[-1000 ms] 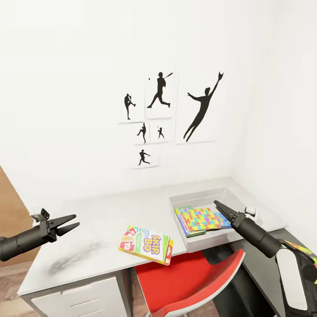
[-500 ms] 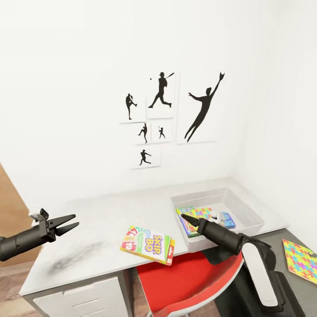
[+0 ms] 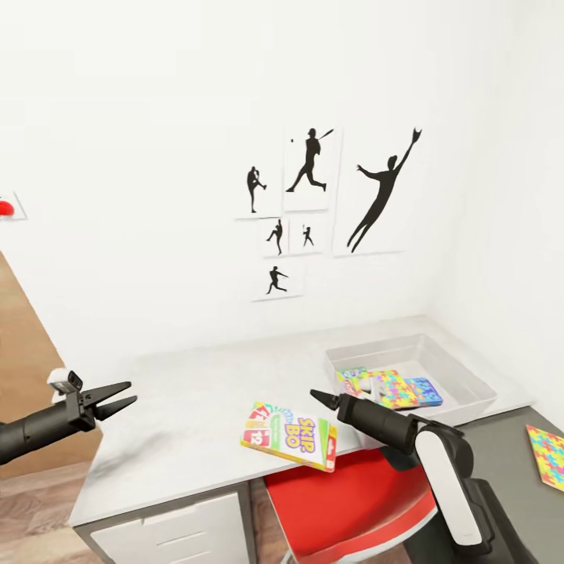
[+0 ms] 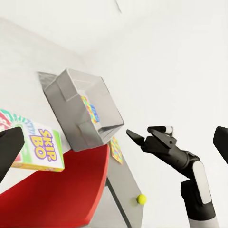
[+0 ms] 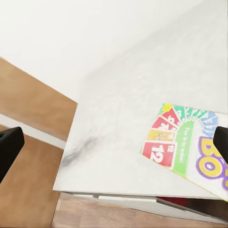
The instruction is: Put all the toys in the child's room - the three board games (two on the bed and one on the table), the two jigsaw puzzles on the table, and the tennis ball on the table - inside the toy box on the table in the child's room.
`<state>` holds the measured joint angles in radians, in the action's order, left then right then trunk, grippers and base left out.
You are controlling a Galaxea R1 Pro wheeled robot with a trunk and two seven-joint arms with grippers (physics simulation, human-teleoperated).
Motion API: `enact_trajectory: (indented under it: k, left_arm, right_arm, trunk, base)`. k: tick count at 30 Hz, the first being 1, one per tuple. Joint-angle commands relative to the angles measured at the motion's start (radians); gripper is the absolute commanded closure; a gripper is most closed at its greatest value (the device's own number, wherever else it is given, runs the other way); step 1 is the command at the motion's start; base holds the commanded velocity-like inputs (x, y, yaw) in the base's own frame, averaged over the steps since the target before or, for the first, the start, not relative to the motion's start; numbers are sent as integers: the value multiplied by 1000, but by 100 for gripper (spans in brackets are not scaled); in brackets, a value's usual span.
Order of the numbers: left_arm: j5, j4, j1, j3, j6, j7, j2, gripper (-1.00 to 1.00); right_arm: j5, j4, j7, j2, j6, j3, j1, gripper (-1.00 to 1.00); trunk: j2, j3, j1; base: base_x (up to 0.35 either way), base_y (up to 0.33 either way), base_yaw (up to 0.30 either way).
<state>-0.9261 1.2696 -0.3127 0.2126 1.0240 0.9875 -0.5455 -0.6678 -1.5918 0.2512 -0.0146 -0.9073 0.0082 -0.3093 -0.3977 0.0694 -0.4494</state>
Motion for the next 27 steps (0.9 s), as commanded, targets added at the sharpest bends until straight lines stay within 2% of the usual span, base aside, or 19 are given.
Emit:
enact_trajectory:
  k: [1, 6, 8, 10, 15, 19, 21, 27]
  left_arm:
    - [1, 0, -1, 0, 4, 3, -1, -100]
    - [1, -6, 0, 13, 4, 3, -3, -100]
    - [3, -14, 0, 41, 4, 3, -3, -100]
    - [4, -19, 0, 51, 4, 3, -4, -100]
    - [4, -24, 0, 60, 4, 2, -4, -100]
    - [4, -25, 0, 62, 4, 2, -4, -100]
    - [4, -25, 0, 62, 4, 2, -4, -100]
    - [4, -26, 0, 62, 4, 1, -4, -100]
  right_arm:
    - [6, -1, 4, 0, -3, 0, -1, -100]
    - [6, -1, -4, 0, 6, 1, 2, -100]
    - [6, -1, -8, 1, 10, 1, 3, -100]
    - [7, -1, -8, 1, 11, 1, 5, -100]
    - [5, -1, -10, 2, 13, 2, 6, -100]
    - [6, -1, -19, 3, 14, 29, 5, -100]
    - [6, -1, -33, 3, 14, 42, 4, -100]
    - [7, -1, -155, 6, 15, 80, 0, -100]
  trunk:
    - [-2, 2, -1]
    - [-2, 2, -1]
    - [-2, 2, -1]
    - [-2, 2, -1]
    - [-2, 2, -1]
    - [-2, 2, -1]
    - [-2, 2, -1]
    - [-2, 2, -1]
  base:
    - [0, 47, 0]
    - [0, 19, 0]
    - [0, 5, 0]
    - [0, 2, 0]
    - [0, 0, 0]
    - [0, 0, 1]
    - [0, 0, 64]
    - [0, 0, 236]
